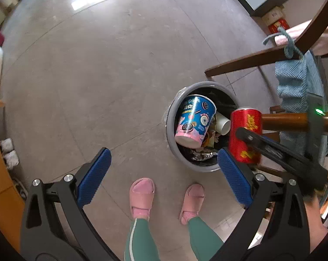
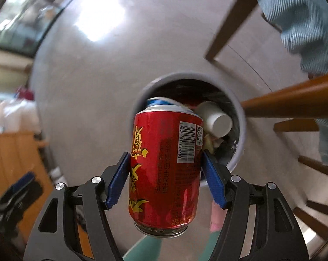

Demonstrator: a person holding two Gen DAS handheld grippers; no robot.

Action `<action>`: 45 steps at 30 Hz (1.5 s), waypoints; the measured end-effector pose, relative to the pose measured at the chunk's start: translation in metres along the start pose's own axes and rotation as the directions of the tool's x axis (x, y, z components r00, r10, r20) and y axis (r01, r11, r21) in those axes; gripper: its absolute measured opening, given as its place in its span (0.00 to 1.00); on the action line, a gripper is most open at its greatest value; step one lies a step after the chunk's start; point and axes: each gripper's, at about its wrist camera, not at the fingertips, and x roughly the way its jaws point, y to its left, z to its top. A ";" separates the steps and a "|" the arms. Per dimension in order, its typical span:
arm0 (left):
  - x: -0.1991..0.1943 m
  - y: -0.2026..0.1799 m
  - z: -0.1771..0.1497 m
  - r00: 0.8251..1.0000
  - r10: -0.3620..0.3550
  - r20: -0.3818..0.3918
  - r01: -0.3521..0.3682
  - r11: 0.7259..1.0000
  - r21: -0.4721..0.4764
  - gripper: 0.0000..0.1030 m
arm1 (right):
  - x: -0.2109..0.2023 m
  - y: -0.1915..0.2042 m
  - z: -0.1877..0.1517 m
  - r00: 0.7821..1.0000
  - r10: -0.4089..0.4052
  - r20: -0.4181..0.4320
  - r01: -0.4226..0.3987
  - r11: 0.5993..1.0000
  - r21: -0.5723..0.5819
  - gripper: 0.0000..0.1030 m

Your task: Collect trash

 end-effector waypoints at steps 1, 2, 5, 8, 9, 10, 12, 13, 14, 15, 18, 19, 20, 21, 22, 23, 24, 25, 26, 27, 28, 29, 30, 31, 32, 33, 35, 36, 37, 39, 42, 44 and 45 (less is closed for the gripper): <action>0.005 -0.002 0.000 1.000 -0.002 -0.003 0.002 1.000 0.012 0.93 | 0.007 -0.004 0.002 1.000 -0.017 -0.006 0.017 1.000 0.009 0.66; 0.008 -0.003 -0.001 1.000 -0.003 -0.006 0.004 1.000 0.022 0.93 | 0.014 -0.008 0.005 0.999 -0.026 -0.021 0.026 0.999 0.020 0.68; 0.008 -0.006 -0.004 1.000 -0.001 -0.029 0.002 0.999 0.035 0.93 | 0.015 -0.014 0.008 0.999 -0.032 -0.037 0.033 0.999 0.037 0.73; -0.003 -0.008 -0.003 0.999 0.003 -0.036 -0.001 0.999 0.053 0.93 | -0.009 -0.014 0.006 0.999 -0.029 -0.021 0.030 0.999 0.032 0.76; -0.012 -0.009 -0.003 0.999 0.005 -0.036 -0.003 0.998 0.058 0.93 | -0.020 -0.012 0.004 1.000 -0.016 -0.021 0.017 0.999 0.029 0.76; -0.025 -0.009 -0.003 0.999 0.005 -0.037 -0.003 0.999 0.054 0.93 | -0.027 -0.011 0.002 1.000 -0.002 -0.022 0.003 1.000 0.028 0.76; -0.045 -0.010 -0.002 1.000 -0.004 -0.029 0.006 0.999 0.044 0.93 | -0.056 0.000 -0.006 0.999 0.049 -0.003 -0.049 0.999 0.004 0.76; -0.062 -0.010 -0.001 1.000 -0.002 -0.022 0.003 0.999 0.045 0.93 | -0.078 0.012 -0.012 0.998 0.070 -0.006 -0.070 0.997 -0.030 0.76; -0.081 -0.009 0.000 1.000 0.007 -0.010 -0.007 0.999 0.053 0.93 | -0.095 0.022 -0.016 0.996 0.091 -0.010 -0.092 0.994 -0.052 0.76; -0.094 -0.010 0.001 1.000 0.018 -0.004 -0.017 0.998 0.060 0.93 | -0.122 0.036 -0.025 0.992 0.124 -0.011 -0.124 0.989 -0.079 0.76; -0.160 -0.006 0.007 0.996 0.079 0.032 -0.082 0.993 0.091 0.93 | -0.188 0.071 -0.044 0.983 0.183 0.011 -0.178 0.971 -0.162 0.76; -0.189 -0.006 0.008 0.994 0.095 0.055 -0.101 0.989 0.112 0.93 | -0.227 0.085 -0.051 0.975 0.223 0.025 -0.214 0.958 -0.191 0.76; -0.219 -0.009 0.010 0.990 0.109 0.089 -0.120 0.984 0.133 0.93 | -0.249 0.091 -0.054 0.966 0.255 0.046 -0.241 0.950 -0.199 0.76; -0.239 -0.012 0.013 0.986 0.121 0.117 -0.139 0.978 0.153 0.93 | -0.293 0.095 -0.059 0.947 0.305 0.101 -0.279 0.938 -0.206 0.76; -0.265 -0.021 0.015 0.981 0.125 0.152 -0.153 0.970 0.190 0.93 | -0.319 0.095 -0.061 0.935 0.325 0.140 -0.294 0.933 -0.206 0.76; -0.294 -0.038 0.018 0.976 0.117 0.185 -0.160 0.957 0.242 0.93 | -0.350 0.091 -0.064 0.917 0.347 0.194 -0.309 0.929 -0.202 0.79; -0.310 -0.051 0.021 0.973 0.110 0.204 -0.166 0.946 0.279 0.93 | -0.389 0.080 -0.069 0.896 0.349 0.274 -0.307 0.934 -0.184 0.80; -0.331 -0.073 0.023 0.967 0.092 0.239 -0.170 0.928 0.331 0.93 | -0.412 0.069 -0.070 0.882 0.339 0.329 -0.300 0.940 -0.165 0.83; -0.350 -0.098 0.023 0.959 0.068 0.274 -0.174 0.907 0.385 0.93 | -0.438 0.053 -0.075 0.863 0.326 0.386 -0.296 0.945 -0.139 0.84; -0.360 -0.117 0.023 0.955 0.044 0.292 -0.169 0.892 0.419 0.93 | -0.454 0.040 -0.078 0.853 0.307 0.422 -0.285 0.951 -0.116 0.84; -0.372 -0.141 0.023 0.951 0.012 0.310 -0.160 0.875 0.456 0.93 | -0.479 0.018 -0.085 0.835 0.276 0.476 -0.268 0.960 -0.085 0.84; -0.383 -0.172 0.021 0.947 -0.034 0.318 -0.138 0.853 0.504 0.93 | -0.499 -0.003 -0.093 0.822 0.244 0.514 -0.253 0.966 -0.053 0.84; -0.388 -0.191 0.019 0.944 -0.068 0.321 -0.120 0.838 0.532 0.93 | -0.511 -0.018 -0.098 0.814 0.219 0.538 -0.242 0.970 -0.028 0.84; -0.396 -0.220 0.015 0.937 -0.104 0.334 -0.112 0.816 0.568 0.93 | -0.527 -0.041 -0.107 0.799 0.186 0.573 -0.230 0.973 0.005 0.84; -0.401 -0.249 0.010 0.930 -0.134 0.342 -0.108 0.790 0.603 0.93 | -0.543 -0.065 -0.117 0.788 0.144 0.599 -0.212 0.976 0.043 0.84; -0.405 -0.270 0.005 0.925 -0.159 0.344 -0.101 0.772 0.627 0.93 | -0.554 -0.085 -0.126 0.778 0.107 0.619 -0.193 0.979 0.073 0.84; -0.409 -0.315 -0.006 0.917 -0.208 0.340 -0.082 0.736 0.672 0.93 | -0.577 -0.130 -0.146 0.757 0.037 0.653 -0.163 0.977 0.134 0.84; -0.413 -0.346 -0.015 0.909 -0.244 0.338 -0.069 0.711 0.699 0.93 | -0.585 -0.147 -0.153 0.751 0.011 0.660 -0.151 0.976 0.156 0.84; -0.414 -0.368 -0.023 0.901 -0.271 0.338 -0.061 0.692 0.719 0.93 | -0.594 -0.172 -0.162 0.739 -0.012 0.674 -0.145 0.973 0.177 0.84; -0.417 -0.418 -0.041 0.891 -0.311 0.332 -0.049 0.660 0.750 0.93 | -0.610 -0.220 -0.180 0.730 -0.062 0.681 -0.132 0.964 0.229 0.84; -0.412 -0.489 -0.073 0.887 -0.377 0.268 0.010 0.596 0.803 0.93 | -0.624 -0.276 -0.200 0.715 -0.117 0.690 -0.113 0.954 0.278 0.84; -0.406 -0.535 -0.092 0.889 -0.398 0.227 0.044 0.569 0.821 0.93 | -0.633 -0.318 -0.216 0.713 -0.160 0.683 -0.100 0.941 0.324 0.84; -0.403 -0.548 -0.099 0.889 -0.407 0.209 0.062 0.560 0.826 0.93 | -0.635 -0.333 -0.220 0.709 -0.169 0.685 -0.102 0.936 0.337 0.84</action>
